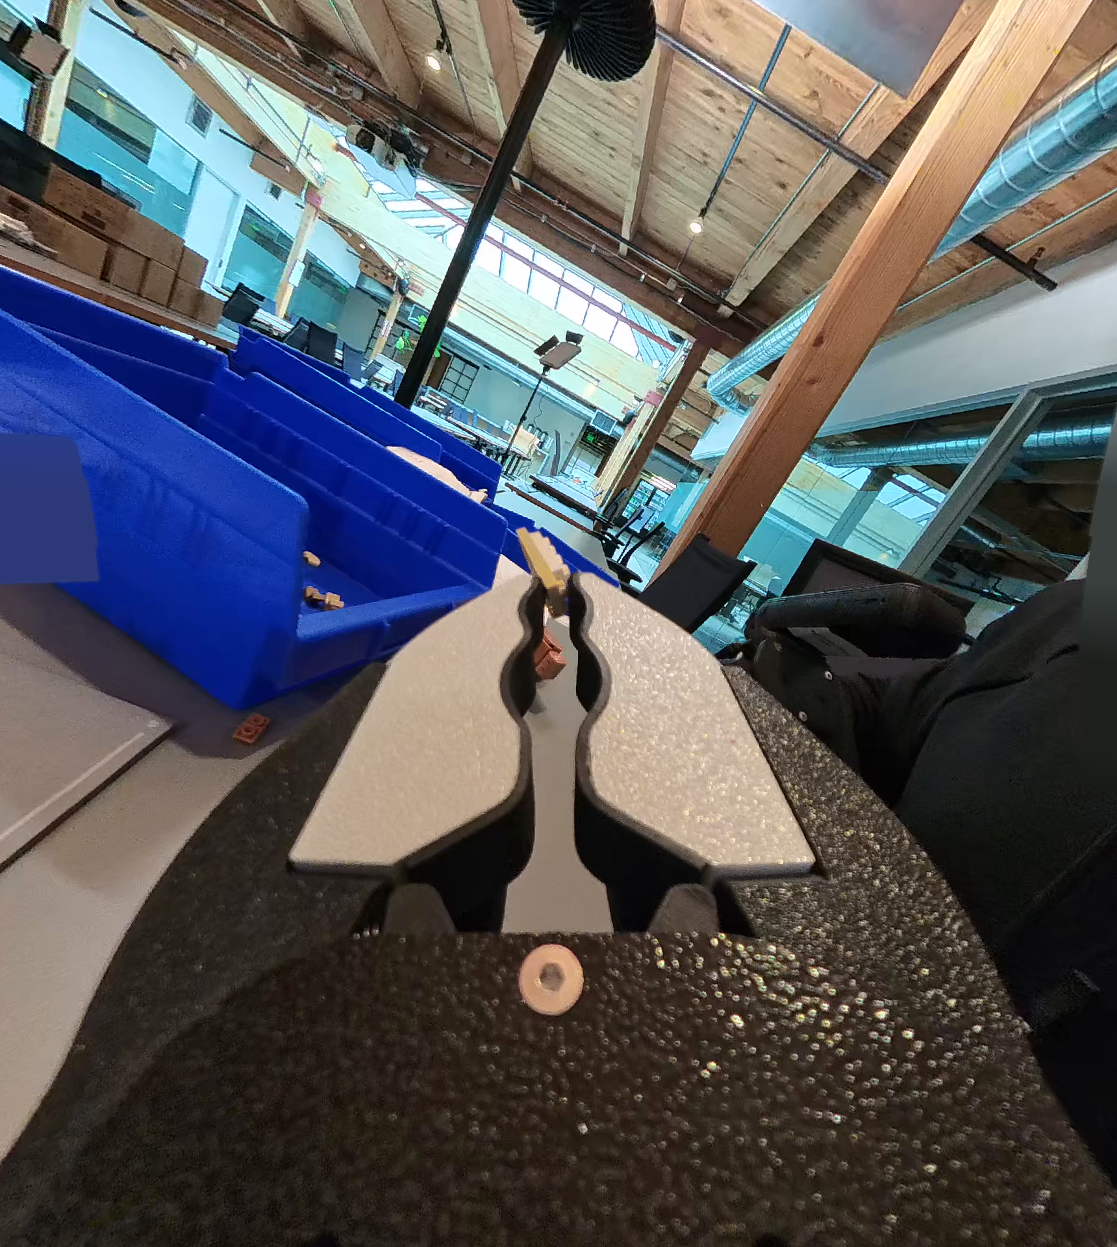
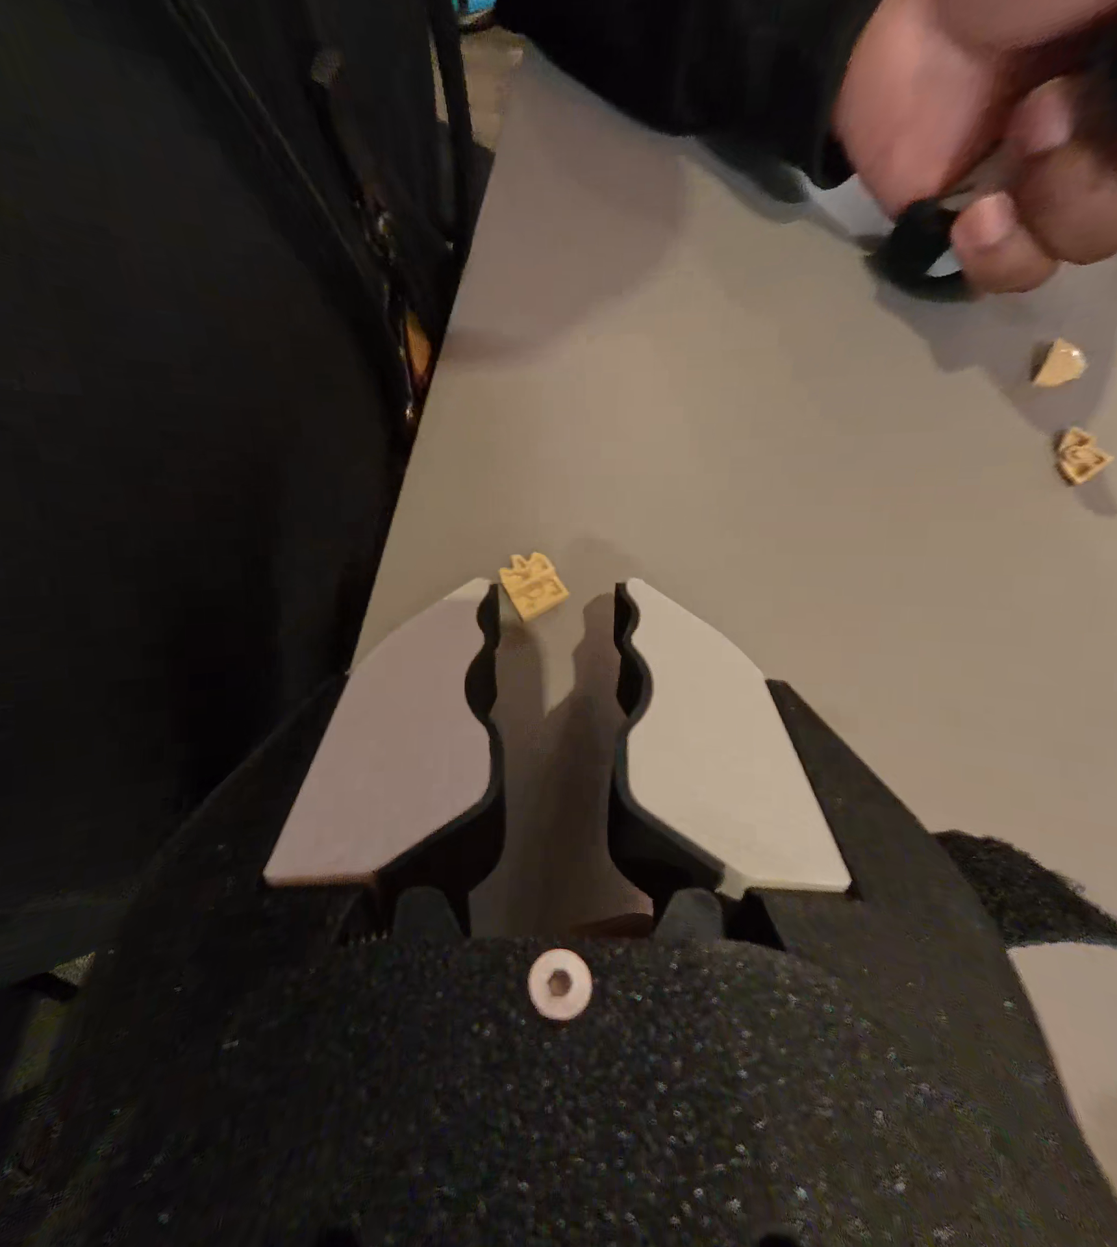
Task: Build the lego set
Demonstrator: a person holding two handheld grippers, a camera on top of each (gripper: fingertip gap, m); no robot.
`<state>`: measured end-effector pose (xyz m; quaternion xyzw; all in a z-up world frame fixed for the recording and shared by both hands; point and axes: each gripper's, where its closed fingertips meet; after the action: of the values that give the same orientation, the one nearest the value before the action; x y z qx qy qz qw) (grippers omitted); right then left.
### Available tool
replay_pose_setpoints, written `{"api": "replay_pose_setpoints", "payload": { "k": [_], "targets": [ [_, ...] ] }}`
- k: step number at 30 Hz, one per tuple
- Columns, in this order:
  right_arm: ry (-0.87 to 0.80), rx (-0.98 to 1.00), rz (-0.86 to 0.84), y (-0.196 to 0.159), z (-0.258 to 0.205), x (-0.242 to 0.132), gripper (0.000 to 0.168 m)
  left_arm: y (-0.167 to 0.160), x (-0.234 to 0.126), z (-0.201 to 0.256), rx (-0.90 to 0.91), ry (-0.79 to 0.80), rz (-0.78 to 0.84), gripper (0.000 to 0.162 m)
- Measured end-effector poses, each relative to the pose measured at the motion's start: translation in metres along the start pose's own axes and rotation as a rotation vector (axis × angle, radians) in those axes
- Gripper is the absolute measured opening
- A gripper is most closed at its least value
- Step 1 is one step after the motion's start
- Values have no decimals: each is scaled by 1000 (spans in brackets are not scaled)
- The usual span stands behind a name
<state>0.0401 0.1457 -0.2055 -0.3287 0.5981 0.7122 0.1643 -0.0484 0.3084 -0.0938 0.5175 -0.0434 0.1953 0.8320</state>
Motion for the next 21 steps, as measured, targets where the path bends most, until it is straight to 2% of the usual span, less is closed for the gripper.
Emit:
{"api": "replay_pose_setpoints", "payload": {
  "k": [3, 7, 9, 14, 17, 19, 21],
  "targets": [
    [3, -21, -48, -5, 0, 7, 32, -1, 0, 1, 4, -3, -3, 6],
    [28, -53, -90, -7, -3, 16, 13, 0, 0, 1, 3, -6, -2, 6],
    [-4, -70, -93, -6, 4, 18, 11, 0, 0, 1, 3, -7, -3, 6],
    [-215, -95, 1, 14, 43, 7, 7, -2, 1, 2, 9, -6, -13, 6],
    [-399, -148, 51, 29, 71, -8, 6, -1, 0, 2, 10, -3, -10, 6],
    [-527, -217, 13, 29, 88, -20, 6, -1, 0, 2, 10, -1, -10, 6],
    [-581, -280, -53, 25, 97, -25, 4, -2, 1, 2, 11, 0, -14, 6]
  ]
}}
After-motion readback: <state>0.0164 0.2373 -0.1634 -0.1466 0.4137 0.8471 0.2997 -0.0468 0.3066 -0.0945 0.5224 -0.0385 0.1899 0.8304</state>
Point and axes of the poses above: each gripper's, where its closed fingertips meet, x out along the fingers, y out of its top, z = x × y across the jaws, and after that the axes turned 3 degrees about -y, right-handed
